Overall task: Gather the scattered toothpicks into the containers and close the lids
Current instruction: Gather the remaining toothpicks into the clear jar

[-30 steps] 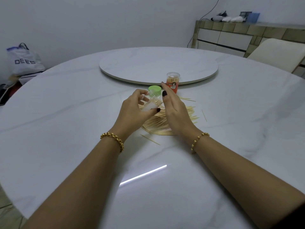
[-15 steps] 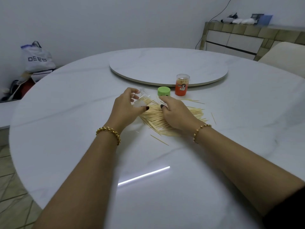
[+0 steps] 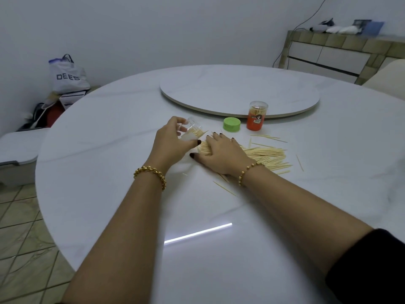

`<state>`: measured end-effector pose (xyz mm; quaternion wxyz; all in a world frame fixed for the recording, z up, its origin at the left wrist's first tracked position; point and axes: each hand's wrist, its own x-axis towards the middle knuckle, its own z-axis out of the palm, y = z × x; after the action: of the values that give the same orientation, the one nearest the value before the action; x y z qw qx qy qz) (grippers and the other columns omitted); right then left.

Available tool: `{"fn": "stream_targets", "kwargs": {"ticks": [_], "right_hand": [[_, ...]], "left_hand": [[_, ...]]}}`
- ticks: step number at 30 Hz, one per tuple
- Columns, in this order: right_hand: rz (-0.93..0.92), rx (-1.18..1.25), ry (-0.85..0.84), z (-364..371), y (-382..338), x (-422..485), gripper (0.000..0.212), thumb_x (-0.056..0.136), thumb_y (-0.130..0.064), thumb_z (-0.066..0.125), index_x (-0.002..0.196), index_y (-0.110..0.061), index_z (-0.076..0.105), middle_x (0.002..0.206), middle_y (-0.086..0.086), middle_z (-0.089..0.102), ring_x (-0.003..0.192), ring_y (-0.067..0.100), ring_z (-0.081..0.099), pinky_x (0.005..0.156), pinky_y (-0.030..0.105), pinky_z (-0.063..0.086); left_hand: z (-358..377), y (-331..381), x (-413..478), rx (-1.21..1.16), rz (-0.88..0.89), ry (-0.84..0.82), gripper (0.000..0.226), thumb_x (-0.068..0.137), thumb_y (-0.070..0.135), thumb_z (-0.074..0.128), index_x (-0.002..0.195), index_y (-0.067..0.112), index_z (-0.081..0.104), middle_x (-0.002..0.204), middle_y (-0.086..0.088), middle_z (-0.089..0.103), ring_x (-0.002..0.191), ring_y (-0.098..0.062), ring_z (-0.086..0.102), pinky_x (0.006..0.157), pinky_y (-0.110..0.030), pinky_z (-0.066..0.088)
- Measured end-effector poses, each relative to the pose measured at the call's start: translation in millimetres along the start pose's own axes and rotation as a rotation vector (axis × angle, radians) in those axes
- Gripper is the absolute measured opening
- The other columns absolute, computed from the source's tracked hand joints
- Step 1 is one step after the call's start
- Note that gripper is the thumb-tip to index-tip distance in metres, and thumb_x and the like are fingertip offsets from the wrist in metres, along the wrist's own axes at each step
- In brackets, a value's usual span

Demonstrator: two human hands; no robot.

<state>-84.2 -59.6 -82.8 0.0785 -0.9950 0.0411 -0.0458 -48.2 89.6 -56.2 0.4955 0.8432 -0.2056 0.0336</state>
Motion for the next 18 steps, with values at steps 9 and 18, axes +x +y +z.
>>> {"fn": "stream_targets", "kwargs": {"ticks": [9, 18], "right_hand": [[-0.005, -0.009, 0.033, -10.6, 33.1, -22.4, 0.044, 0.099, -0.041, 0.034, 0.128, -0.012, 0.047, 0.138, 0.004, 0.047, 0.126, 0.022, 0.043, 0.107, 0.043, 0.03], [0.022, 0.052, 0.123, -25.0, 41.2, -21.8, 0.044, 0.096, -0.038, 0.045, 0.133, -0.015, 0.05, 0.132, 0.005, 0.056, 0.119, 0.025, 0.051, 0.095, 0.035, 0.041]], "left_hand": [[7.6, 5.4, -2.6, 0.014, 0.03, -0.026, 0.05, 0.078, 0.025, 0.078, 0.117, 0.022, 0.049, 0.112, 0.005, 0.057, 0.105, -0.011, 0.051, 0.08, -0.022, 0.04], [14.4, 7.0, -4.9, 0.004, 0.049, -0.04, 0.048, 0.076, 0.026, 0.079, 0.112, 0.026, 0.048, 0.109, 0.007, 0.058, 0.104, -0.011, 0.052, 0.079, -0.022, 0.041]]}}
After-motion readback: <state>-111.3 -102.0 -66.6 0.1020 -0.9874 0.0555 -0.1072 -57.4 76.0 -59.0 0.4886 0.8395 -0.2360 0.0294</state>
